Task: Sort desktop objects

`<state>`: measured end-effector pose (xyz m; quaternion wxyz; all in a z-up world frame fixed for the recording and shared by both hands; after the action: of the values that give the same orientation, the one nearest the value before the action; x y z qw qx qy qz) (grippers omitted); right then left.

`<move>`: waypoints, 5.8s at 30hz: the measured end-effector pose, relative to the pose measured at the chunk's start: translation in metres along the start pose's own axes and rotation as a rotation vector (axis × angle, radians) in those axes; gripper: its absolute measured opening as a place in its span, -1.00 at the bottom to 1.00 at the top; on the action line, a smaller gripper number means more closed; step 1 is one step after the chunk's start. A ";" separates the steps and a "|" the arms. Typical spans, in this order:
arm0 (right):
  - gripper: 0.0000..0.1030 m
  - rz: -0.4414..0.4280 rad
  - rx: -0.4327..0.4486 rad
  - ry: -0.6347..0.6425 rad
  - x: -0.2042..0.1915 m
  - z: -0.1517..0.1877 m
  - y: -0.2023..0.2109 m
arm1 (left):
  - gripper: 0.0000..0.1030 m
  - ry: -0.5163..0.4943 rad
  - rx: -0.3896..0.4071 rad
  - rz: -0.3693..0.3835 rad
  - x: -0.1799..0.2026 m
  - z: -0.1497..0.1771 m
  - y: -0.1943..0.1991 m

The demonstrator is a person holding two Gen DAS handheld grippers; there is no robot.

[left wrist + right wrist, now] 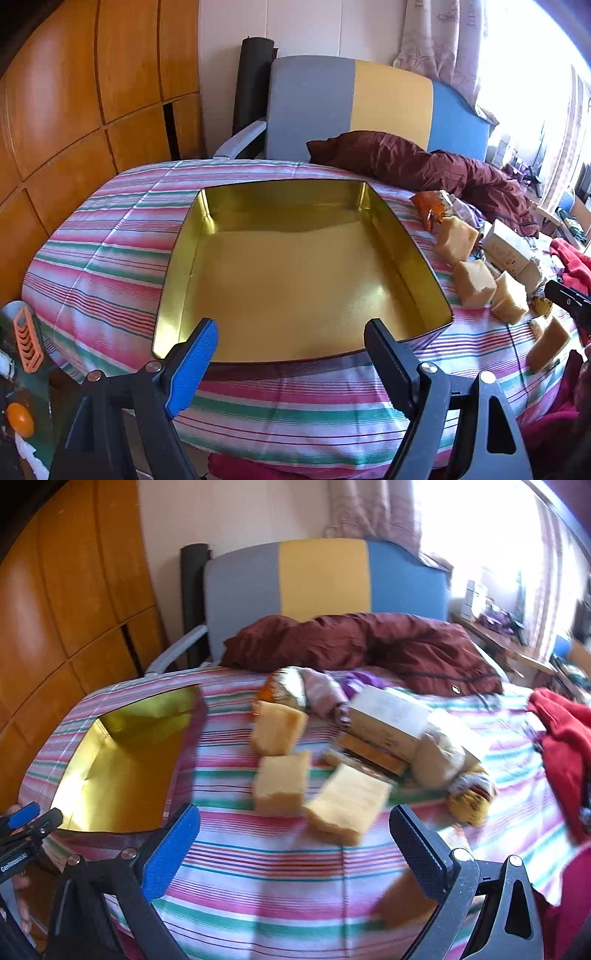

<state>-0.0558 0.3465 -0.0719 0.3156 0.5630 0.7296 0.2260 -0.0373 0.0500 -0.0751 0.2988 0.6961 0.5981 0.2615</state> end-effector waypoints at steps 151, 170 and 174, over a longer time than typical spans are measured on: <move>0.75 -0.446 -0.278 0.250 -0.073 -0.011 -0.039 | 0.41 0.010 -0.112 0.291 0.020 -0.020 0.008; 0.75 -0.076 -0.267 0.311 0.082 -0.091 -0.105 | 0.41 -0.269 -0.092 0.413 0.152 -0.077 0.003; 0.75 -0.042 -0.263 0.353 0.087 -0.094 -0.122 | 0.42 -0.288 -0.141 0.410 0.169 -0.079 -0.016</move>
<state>-0.2201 0.4002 -0.1079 0.2581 0.4533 0.7495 0.4076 -0.0798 0.2267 -0.0314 0.3695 0.8103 0.3761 0.2558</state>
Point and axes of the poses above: each gripper's, at about its wrist camera, not at the fingertips, and y roughly against the way its jaws point, x to its right, z to its underside, the point moved 7 cm from there along -y, roughly the way its jaws point, and after that the axes turned 4 degrees about -z, right-handed, at the moved point
